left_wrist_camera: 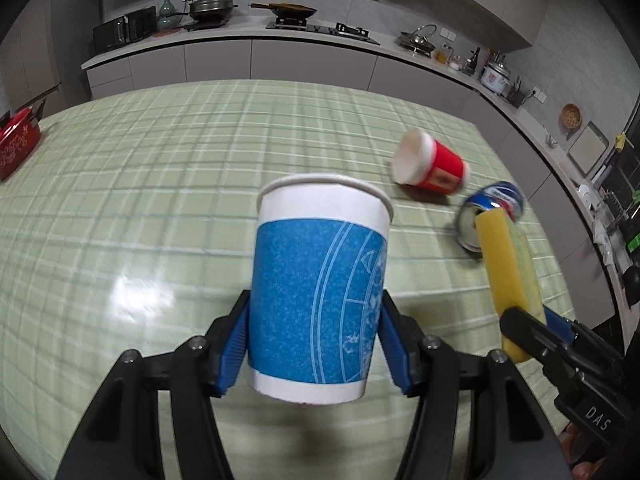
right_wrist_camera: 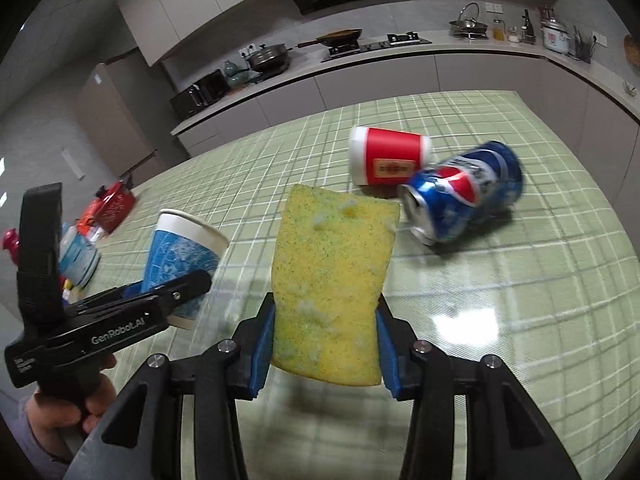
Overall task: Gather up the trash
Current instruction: 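Lift the blue cup and yellow sponge and carry both over the bin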
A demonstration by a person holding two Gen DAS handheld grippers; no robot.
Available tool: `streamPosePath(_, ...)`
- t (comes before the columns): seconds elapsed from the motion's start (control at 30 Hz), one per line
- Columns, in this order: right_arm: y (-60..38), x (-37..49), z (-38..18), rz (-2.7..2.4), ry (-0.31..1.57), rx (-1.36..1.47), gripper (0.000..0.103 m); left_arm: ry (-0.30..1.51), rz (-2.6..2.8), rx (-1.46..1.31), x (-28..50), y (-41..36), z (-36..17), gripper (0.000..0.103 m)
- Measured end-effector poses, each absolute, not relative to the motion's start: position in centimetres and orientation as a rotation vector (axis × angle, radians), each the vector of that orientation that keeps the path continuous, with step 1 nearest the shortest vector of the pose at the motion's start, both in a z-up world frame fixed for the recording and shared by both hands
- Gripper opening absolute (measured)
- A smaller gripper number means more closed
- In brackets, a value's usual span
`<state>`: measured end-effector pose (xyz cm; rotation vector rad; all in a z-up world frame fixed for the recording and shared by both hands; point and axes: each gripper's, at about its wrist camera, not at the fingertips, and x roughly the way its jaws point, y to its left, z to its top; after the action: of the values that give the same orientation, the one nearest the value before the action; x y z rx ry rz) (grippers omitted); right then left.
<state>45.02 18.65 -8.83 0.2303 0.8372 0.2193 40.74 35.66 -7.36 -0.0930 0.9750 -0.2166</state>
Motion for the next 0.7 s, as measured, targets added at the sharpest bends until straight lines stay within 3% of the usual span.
streamPosePath(0.7, 7.1, 33.2, -7.4, -0.016, 0.777, 0.356, 0.047, 0.976, -0.466, 0.006, 33.9, 24.4, -6.8, 0.06)
